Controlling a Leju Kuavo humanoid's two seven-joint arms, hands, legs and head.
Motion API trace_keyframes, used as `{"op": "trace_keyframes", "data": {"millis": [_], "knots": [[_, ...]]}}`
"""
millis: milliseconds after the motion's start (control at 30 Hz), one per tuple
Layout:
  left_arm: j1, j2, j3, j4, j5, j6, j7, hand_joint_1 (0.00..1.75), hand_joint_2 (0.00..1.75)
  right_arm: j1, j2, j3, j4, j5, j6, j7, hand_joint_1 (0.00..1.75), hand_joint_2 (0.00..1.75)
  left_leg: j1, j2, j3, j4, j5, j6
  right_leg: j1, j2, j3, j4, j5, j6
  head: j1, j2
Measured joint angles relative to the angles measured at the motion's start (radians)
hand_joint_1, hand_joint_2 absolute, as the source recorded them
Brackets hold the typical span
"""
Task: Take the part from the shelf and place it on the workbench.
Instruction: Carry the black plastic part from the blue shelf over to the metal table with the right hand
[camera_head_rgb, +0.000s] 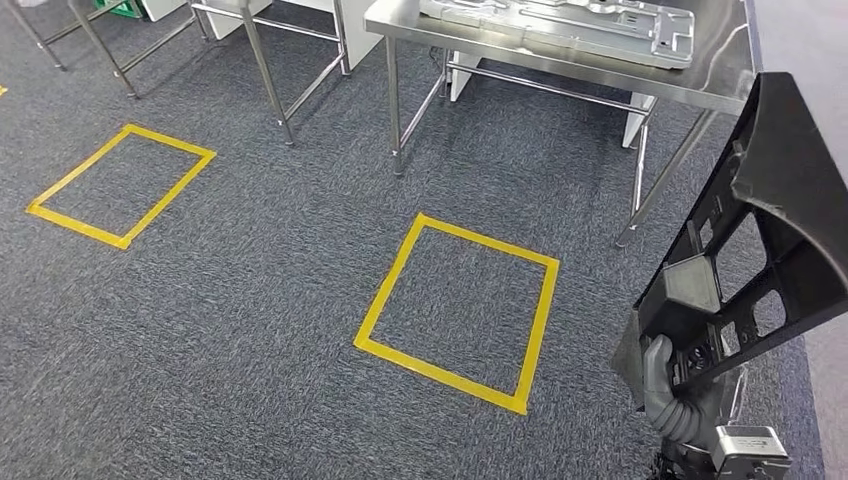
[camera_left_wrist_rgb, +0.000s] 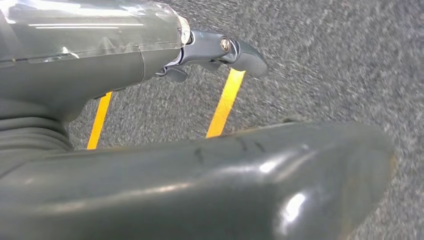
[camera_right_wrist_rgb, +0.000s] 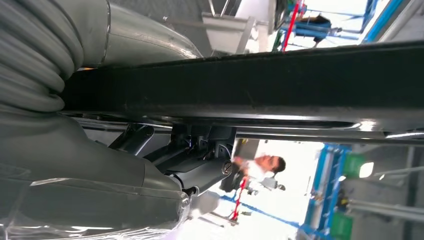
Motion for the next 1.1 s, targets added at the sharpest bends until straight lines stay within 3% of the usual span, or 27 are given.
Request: {"op": "trace_keyframes", "data": {"millis": [33, 100, 167, 200, 233, 300, 367, 467, 533, 600, 667, 700, 733, 767, 833, 900, 1000, 1033, 1100], "knots": [[-0.001, 0.000, -0.001, 0.000, 0.000, 0.000, 0.000, 0.00, 0.00, -0.004, 0.000, 0.001, 0.003, 0.000, 0.000, 0.000, 1.75, 1.75, 0.002, -0.021, -0.007, 0.021, -0.016, -0.005, -0.004, 0.012, 0.002, -0.005, 0.003, -0.007, 0.000, 0.000], [0.001, 0.000, -0.002, 0.001, 0.000, 0.000, 0.000, 0.00, 0.00, -0.013, 0.000, 0.002, 0.008, -0.001, -0.001, 0.000, 1.75, 1.75, 0.006, -0.084, -0.054, 0.131, -0.076, -0.011, -0.007, 0.035, 0.005, -0.010, 0.007, -0.016, 0.000, 0.000], [0.006, 0.000, -0.002, 0.001, 0.000, 0.000, 0.000, 0.00, 0.00, -0.017, 0.000, 0.004, 0.015, -0.001, -0.001, 0.000, 1.75, 1.75, 0.007, -0.110, -0.122, 0.263, -0.125, -0.014, -0.006, 0.063, 0.004, -0.008, 0.007, -0.019, 0.000, 0.000], [0.008, 0.000, -0.002, 0.001, 0.000, 0.000, 0.000, 0.00, 0.00, -0.018, 0.000, 0.005, 0.019, -0.001, 0.000, 0.000, 1.75, 1.75, 0.007, -0.113, -0.139, 0.288, -0.122, -0.015, -0.005, 0.078, 0.005, -0.007, 0.006, -0.019, 0.000, 0.000], [0.009, 0.000, -0.002, 0.001, 0.000, 0.000, 0.001, 0.00, 0.00, -0.018, 0.000, 0.005, 0.022, 0.000, 0.000, 0.000, 1.75, 1.75, 0.007, -0.114, -0.138, 0.272, -0.096, -0.014, -0.005, 0.090, 0.006, -0.005, 0.005, -0.019, 0.000, 0.000], [0.009, 0.000, -0.002, 0.002, 0.001, 0.001, 0.001, 0.00, 0.00, -0.018, 0.000, 0.006, 0.027, -0.002, 0.001, 0.002, 1.75, 1.75, 0.007, -0.120, -0.091, 0.144, -0.016, -0.009, -0.005, 0.111, 0.008, 0.000, -0.002, -0.018, 0.000, 0.000], [0.005, 0.001, -0.002, 0.002, 0.001, 0.007, 0.008, 0.00, 0.00, -0.019, -0.002, 0.010, 0.031, -0.012, 0.001, 0.007, 1.75, 1.75, 0.005, -0.128, -0.047, 0.032, 0.014, 0.002, -0.002, 0.124, 0.008, 0.004, -0.016, -0.009, 0.000, 0.000], [0.004, -0.003, -0.002, 0.002, 0.005, 0.030, 0.042, 0.00, 0.00, -0.025, -0.019, 0.026, 0.036, -0.011, -0.012, 0.024, 1.75, 1.75, 0.002, -0.127, -0.032, 0.000, 0.007, 0.025, 0.000, 0.129, 0.011, 0.012, -0.015, 0.012, 0.000, 0.000], [0.008, -0.008, 0.000, 0.004, 0.013, 0.048, 0.070, 0.00, 0.00, -0.040, -0.042, 0.047, 0.040, 0.012, -0.025, 0.052, 1.75, 1.75, 0.004, -0.122, -0.015, -0.005, 0.011, 0.039, 0.000, 0.100, 0.004, 0.043, -0.021, 0.023, 0.000, 0.000], [0.015, -0.014, 0.007, 0.005, 0.023, 0.058, 0.086, 0.00, 0.00, -0.063, -0.067, 0.073, 0.046, 0.038, -0.033, 0.082, 1.75, 1.75, 0.006, -0.117, 0.001, -0.006, 0.006, 0.044, -0.003, 0.063, -0.045, 0.129, -0.060, 0.033, 0.000, 0.000], [0.024, -0.019, 0.014, 0.006, 0.029, 0.063, 0.092, 0.00, 0.00, -0.082, -0.088, 0.100, 0.053, 0.057, -0.038, 0.102, 1.75, 1.75, 0.005, -0.112, 0.013, -0.006, -0.006, 0.044, -0.008, 0.051, -0.125, 0.244, -0.101, 0.042, 0.000, 0.000], [0.029, -0.022, 0.016, 0.006, 0.031, 0.064, 0.094, 0.00, 0.00, -0.091, -0.097, 0.114, 0.058, 0.064, -0.040, 0.110, 1.75, 1.75, 0.006, -0.111, 0.022, -0.006, -0.015, 0.043, -0.010, 0.049, -0.156, 0.275, -0.109, 0.045, 0.000, 0.000], [0.033, -0.024, 0.019, 0.006, 0.031, 0.064, 0.095, 0.00, 0.00, -0.100, -0.105, 0.124, 0.063, 0.068, -0.041, 0.117, 1.75, 1.75, 0.006, -0.109, 0.034, -0.006, -0.025, 0.041, -0.012, 0.047, -0.171, 0.270, -0.101, 0.046, 0.000, 0.000], [0.036, -0.026, 0.021, 0.007, 0.031, 0.065, 0.095, 0.00, 0.00, -0.113, -0.115, 0.132, 0.068, 0.069, -0.043, 0.123, 1.75, 1.75, 0.006, -0.108, 0.048, -0.006, -0.036, 0.039, -0.013, 0.045, -0.169, 0.232, -0.074, 0.045, 0.000, 0.000], [0.038, -0.028, 0.024, 0.007, 0.031, 0.065, 0.096, 0.00, 0.00, -0.141, -0.138, 0.143, 0.081, 0.062, -0.049, 0.135, 1.75, 1.75, 0.006, -0.105, 0.077, -0.007, -0.061, 0.034, -0.011, 0.036, -0.145, 0.116, 0.020, 0.039, 0.000, 0.000], [0.038, -0.029, 0.029, 0.008, 0.031, 0.065, 0.095, 0.00, 0.00, -0.162, -0.161, 0.150, 0.096, 0.050, -0.053, 0.145, 1.75, 1.75, 0.006, -0.103, 0.099, -0.017, -0.081, 0.022, 0.000, 0.029, -0.127, 0.051, 0.071, 0.024, 0.002, 0.000], [0.039, -0.029, 0.034, 0.009, 0.033, 0.063, 0.090, 0.00, 0.00, -0.186, -0.190, 0.154, 0.107, 0.027, -0.049, 0.163, 1.75, 1.75, 0.004, -0.101, 0.117, 0.000, -0.072, 0.000, 0.005, 0.036, -0.098, 0.039, 0.052, -0.002, 0.003, 0.000], [0.038, -0.029, 0.035, 0.009, 0.035, 0.061, 0.088, 0.00, 0.00, -0.197, -0.198, 0.153, 0.108, 0.020, -0.043, 0.168, 1.75, 1.75, 0.004, -0.100, 0.104, 0.039, -0.057, -0.005, 0.003, 0.039, -0.082, 0.032, 0.042, -0.008, 0.003, 0.000], [0.033, -0.029, 0.038, 0.009, 0.039, 0.059, 0.083, 0.00, 0.00, -0.223, -0.211, 0.148, 0.113, 0.011, -0.028, 0.179, 1.75, 1.75, 0.005, -0.104, 0.035, 0.160, -0.050, -0.008, 0.001, 0.045, -0.047, 0.021, 0.023, -0.020, 0.002, 0.000]]}}
